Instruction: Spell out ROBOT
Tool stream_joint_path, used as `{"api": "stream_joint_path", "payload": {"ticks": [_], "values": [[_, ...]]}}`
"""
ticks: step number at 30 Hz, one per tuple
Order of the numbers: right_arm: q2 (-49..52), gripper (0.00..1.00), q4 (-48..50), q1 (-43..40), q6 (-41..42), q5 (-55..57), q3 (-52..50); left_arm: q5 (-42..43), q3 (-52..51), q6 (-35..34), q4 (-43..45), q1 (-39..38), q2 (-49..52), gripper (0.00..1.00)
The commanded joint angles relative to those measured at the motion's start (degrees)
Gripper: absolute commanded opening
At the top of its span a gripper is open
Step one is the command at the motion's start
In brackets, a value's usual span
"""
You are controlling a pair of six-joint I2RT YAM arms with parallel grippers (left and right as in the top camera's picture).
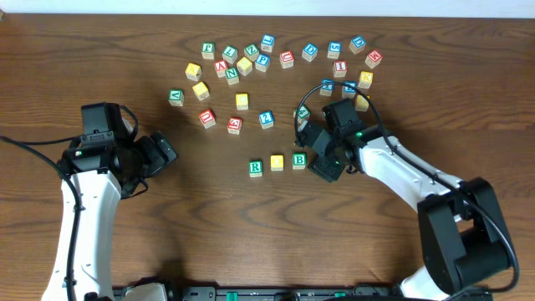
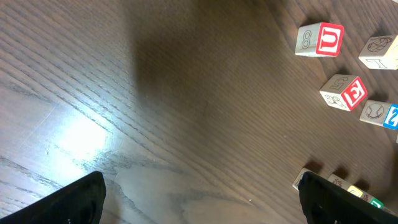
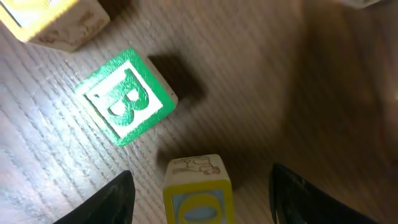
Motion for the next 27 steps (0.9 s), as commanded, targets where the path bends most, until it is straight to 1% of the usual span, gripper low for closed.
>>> {"api": "stream_joint_path", "payload": {"ticks": [1,2,6,7,8,9,10,12,13,14,15,16,17,19,27], "values": [[-5.81,0.63,0.11,-0.35,3.74,0.74,1.33,-0.76,0.20,-0.28,-0.11,0.20,-0.24,0.98],[-7.21,0.64,0.15,-0.37,5.46,1.75,1.33,-0.76,0.20,-0.28,-0.11,0.20,-0.24,0.98],[-14.47,0.66,0.07,-1.81,20.24,3.48,1.33,-0.76,0.20,-0.28,-0.11,0.20,-0.24,0.97],[-15.74,0.69,0.07,-2.21,24.44,3.43,1.33,-0.76,0.20,-0.28,-0.11,0.20,-0.24,0.98],[-16.72,0.74,-0.07,-2.54,28.57,3.41,1.33,-0.76,0.20,-0.28,-0.11,0.20,-0.24,0.98],[-17.44,0.82,-0.20,-2.75,32.83,3.43,1.33,-0.76,0.20,-0.28,-0.11,0.20,-0.24,0.98],[-17.84,0.86,-0.33,-2.91,36.63,3.41,1.33,-0.76,0.17,-0.28,-0.11,0.20,-0.24,0.98],[-18.08,0.84,-0.83,-2.95,46.95,3.39,1.31,-0.76,0.20,-0.28,-0.11,0.20,-0.24,0.98],[-17.55,0.79,-2.23,-2.78,57.83,3.37,1.18,-0.76,0.20,-0.28,-0.09,0.20,-0.24,0.98],[-17.09,0.74,-3.58,-2.64,62.93,3.41,1.18,-0.76,0.20,-0.28,-0.07,0.20,-0.24,0.98],[-16.39,0.74,-5.03,-2.40,67.34,3.48,1.14,-0.76,0.20,-0.28,-0.07,0.20,-0.24,0.98],[-15.87,0.74,-5.86,-2.21,69.66,3.58,1.14,-0.76,0.20,-0.28,-0.07,0.20,-0.24,0.98],[-14.05,0.78,-7.28,-1.38,74.23,5.18,1.11,-0.76,0.20,-0.28,-0.07,0.20,-0.24,0.98],[-11.74,0.84,-7.45,-0.07,77.09,7.32,1.11,-0.76,0.20,-0.28,-0.07,0.20,-0.24,0.98],[-3.10,0.83,-7.10,3.48,82.38,13.40,1.11,-0.76,0.20,-0.26,-0.13,0.20,-0.24,0.98]]}}
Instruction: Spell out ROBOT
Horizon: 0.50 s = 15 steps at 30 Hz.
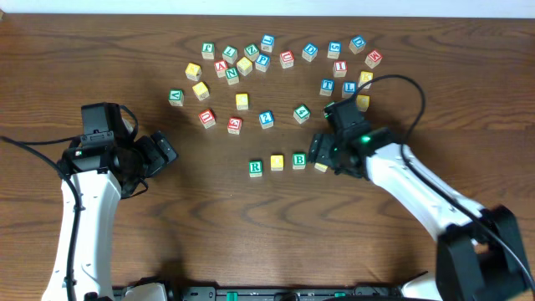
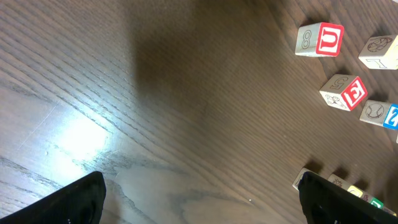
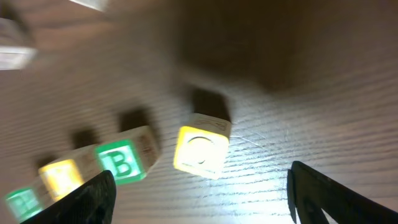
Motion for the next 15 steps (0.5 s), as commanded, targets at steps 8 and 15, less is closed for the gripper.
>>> {"api": "stream_joint_path", "payload": {"ticks": [8,15], "values": [[4.24,0.77,0.39,-0.04,7.78,7.26,0.50,-0.76,0.20,-0.26,-0.11,0.20,-0.24,0.98],[4.70,0.67,0.66,0.07,7.76,4.76,0.50,-0.76,0.20,-0.26,-0.07,0.20,-0.24,0.98]]}}
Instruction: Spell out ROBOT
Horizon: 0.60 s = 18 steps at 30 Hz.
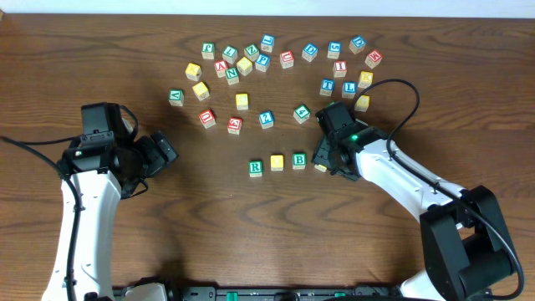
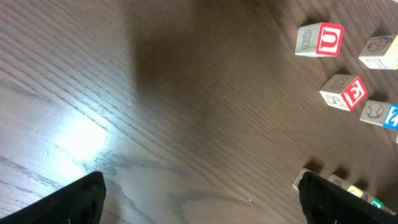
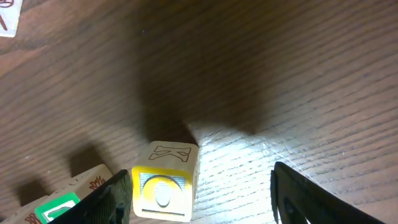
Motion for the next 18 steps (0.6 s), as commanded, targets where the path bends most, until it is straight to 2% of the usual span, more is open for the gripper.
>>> {"api": "stream_joint_path", "payload": {"ticks": [1,6,12,15,18], "values": [[0.74,0.67,-0.04,-0.04,0.94,-0.66,0.50,-0.79,0.20,-0.28,-0.09,0.20,-0.24,0.98],[2.67,0.66,0.31,1.09,1.18,-0.83,0.48,-0.79,0.20,-0.26,-0.11,0.20,-0.24,0.98],[2.91,0.49,0.87,1.07,1.16,-1.22,0.48,-0.79,0.20,-0.26,-0.11,0.20,-0.24,0.98],[2.91,0.36,0.94,1.07,1.11,-1.20,0.48,-0.79,0.17,-0.26,-0.11,0.20,-0.24,0.98],[2.91,0.31,1.75,1.07,-0.28,-1.20,0.48,-0.79,0.20,-0.26,-0.11,0.20,-0.24,0.98]]}}
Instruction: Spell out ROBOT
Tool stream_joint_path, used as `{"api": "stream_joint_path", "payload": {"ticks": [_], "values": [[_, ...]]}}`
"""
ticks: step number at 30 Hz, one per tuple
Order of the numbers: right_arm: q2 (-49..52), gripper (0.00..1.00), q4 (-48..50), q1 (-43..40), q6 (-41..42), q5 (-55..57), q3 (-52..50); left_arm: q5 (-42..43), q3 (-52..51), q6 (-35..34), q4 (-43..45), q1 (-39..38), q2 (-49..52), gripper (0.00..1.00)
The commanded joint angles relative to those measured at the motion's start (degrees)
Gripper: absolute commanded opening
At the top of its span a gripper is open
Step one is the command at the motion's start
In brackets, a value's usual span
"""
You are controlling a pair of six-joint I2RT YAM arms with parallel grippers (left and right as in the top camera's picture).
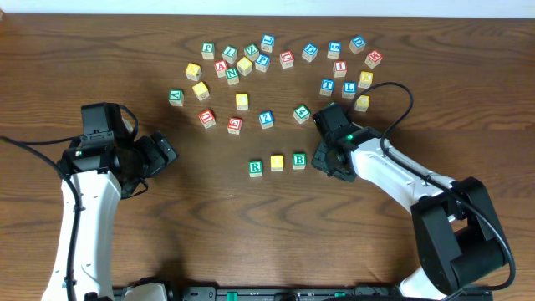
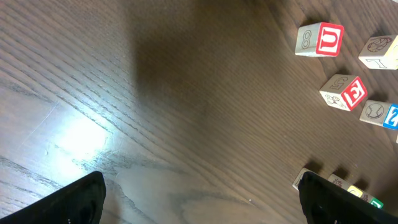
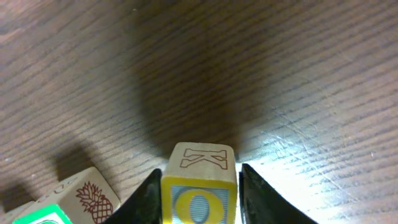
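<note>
A row stands mid-table: green R block (image 1: 255,168), a yellow block (image 1: 277,162), green B block (image 1: 298,160). Just right of B, my right gripper (image 1: 324,159) hides the fourth block from overhead. The right wrist view shows that block, the yellow O block (image 3: 199,186), with a K on its upper side. My right gripper (image 3: 200,200) is shut on it, fingers (image 3: 148,198) against both sides. The B block (image 3: 43,214) lies at lower left. My left gripper (image 2: 199,202) is open over bare wood at the left (image 1: 160,154).
Several loose letter blocks (image 1: 242,63) lie scattered across the back of the table, the nearest a green one (image 1: 302,112) just behind my right gripper. A red U block (image 2: 320,39) and a red K block (image 2: 345,92) show in the left wrist view.
My right gripper's fingers stood wide apart on either side of the yellow O block; now they press against its sides. The left arm has not moved.
At first the O block sat between my right gripper's spread fingers beside the B block. Then it stood alone on the table right of B, with the gripper open and drawn back. The gripper then stood open over it, and now it is shut on it.
</note>
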Motion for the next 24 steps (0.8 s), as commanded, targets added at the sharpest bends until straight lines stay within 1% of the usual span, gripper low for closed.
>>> {"api": "stream_joint_path", "payload": {"ticks": [1,4,11,15,20,24], "values": [[0.22,0.29,1.14,0.70,-1.77,0.31,0.48,-0.79,0.20,-0.26,-0.11,0.20,-0.24,0.98],[0.22,0.25,3.48,0.70,-5.70,0.28,0.50,-0.79,0.20,-0.26,-0.11,0.20,-0.24,0.97],[0.22,0.24,7.10,0.70,-16.46,0.28,0.50,-0.79,0.20,-0.26,-0.13,0.20,-0.24,0.98],[0.22,0.26,5.66,0.70,-19.98,-0.94,0.50,-0.79,0.20,-0.26,-0.13,0.20,-0.24,0.97],[0.22,0.26,5.07,0.81,-20.98,-4.26,0.50,-0.79,0.20,-0.26,0.07,0.20,-0.24,0.98],[0.26,0.27,5.14,2.10,-24.30,-4.17,0.48,-0.79,0.20,-0.28,0.13,0.20,-0.24,0.98]]}}
